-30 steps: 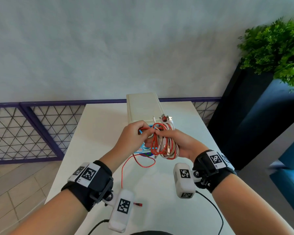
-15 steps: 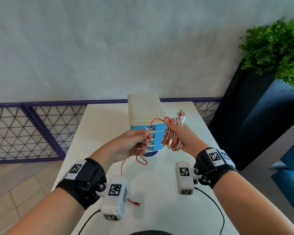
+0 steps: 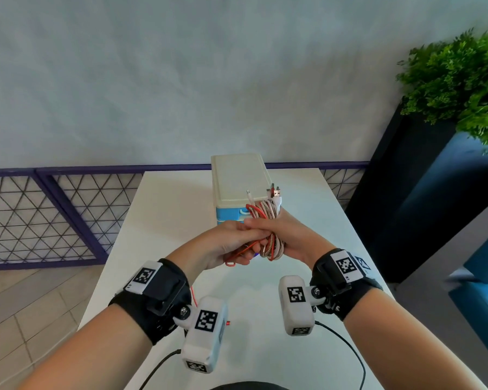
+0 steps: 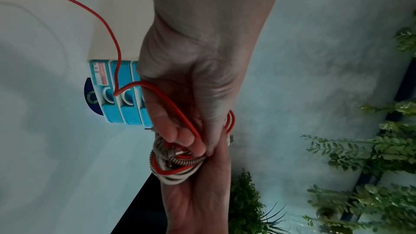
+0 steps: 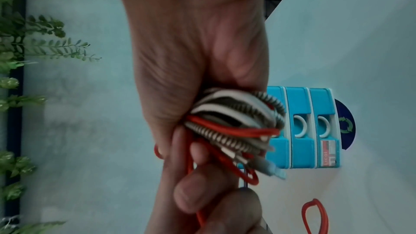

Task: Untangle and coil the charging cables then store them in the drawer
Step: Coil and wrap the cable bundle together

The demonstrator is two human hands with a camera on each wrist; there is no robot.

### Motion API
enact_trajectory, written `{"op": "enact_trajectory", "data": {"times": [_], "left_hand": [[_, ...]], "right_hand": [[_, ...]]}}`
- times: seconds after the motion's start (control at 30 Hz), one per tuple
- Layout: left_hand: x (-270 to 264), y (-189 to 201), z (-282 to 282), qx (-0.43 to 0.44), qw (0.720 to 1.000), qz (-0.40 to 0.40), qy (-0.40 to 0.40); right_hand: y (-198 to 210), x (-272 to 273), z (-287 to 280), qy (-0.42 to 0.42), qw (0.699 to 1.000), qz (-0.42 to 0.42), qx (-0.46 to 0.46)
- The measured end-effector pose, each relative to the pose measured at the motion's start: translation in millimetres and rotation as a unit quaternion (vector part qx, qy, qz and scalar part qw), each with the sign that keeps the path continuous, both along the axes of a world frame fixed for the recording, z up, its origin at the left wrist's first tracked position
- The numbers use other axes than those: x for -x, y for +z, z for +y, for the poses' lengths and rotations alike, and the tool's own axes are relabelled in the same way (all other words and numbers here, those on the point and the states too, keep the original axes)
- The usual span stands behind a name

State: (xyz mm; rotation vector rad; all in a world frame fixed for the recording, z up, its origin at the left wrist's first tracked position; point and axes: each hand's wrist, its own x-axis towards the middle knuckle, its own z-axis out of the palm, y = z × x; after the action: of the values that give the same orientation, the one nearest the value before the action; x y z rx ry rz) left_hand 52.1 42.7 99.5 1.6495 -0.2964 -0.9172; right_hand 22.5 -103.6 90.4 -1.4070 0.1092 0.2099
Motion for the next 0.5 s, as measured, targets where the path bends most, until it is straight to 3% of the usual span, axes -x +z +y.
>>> {"op": "enact_trajectory", "data": {"times": [0.1,0.23,0.37,0.43,0.5], "left_hand": [[0,-1,1,0.005,1.000,-0.007,-0.008],[-1,-4,15,0.037,0.995,0.045,-0.080],[-3,-14,34,0.002,0.970,0.085,-0.226],[-6,-20,39,-0.057,0.956,0.048,-0.285],[-7,-22,38,-0.128,0.953,-0.040,-0.271]], "right_hand": [[-4,-3,4,-0.098,0.994,0.009,0.038],[-7,-8,-7,-0.212,0.977,0.015,-0.024],[0,-8,-24,-0.201,0.974,0.015,-0.106],[5,-6,-30,-0.176,0.973,0.014,-0.147],[9,-4,-34,-0.149,0.976,0.022,-0.157]]}}
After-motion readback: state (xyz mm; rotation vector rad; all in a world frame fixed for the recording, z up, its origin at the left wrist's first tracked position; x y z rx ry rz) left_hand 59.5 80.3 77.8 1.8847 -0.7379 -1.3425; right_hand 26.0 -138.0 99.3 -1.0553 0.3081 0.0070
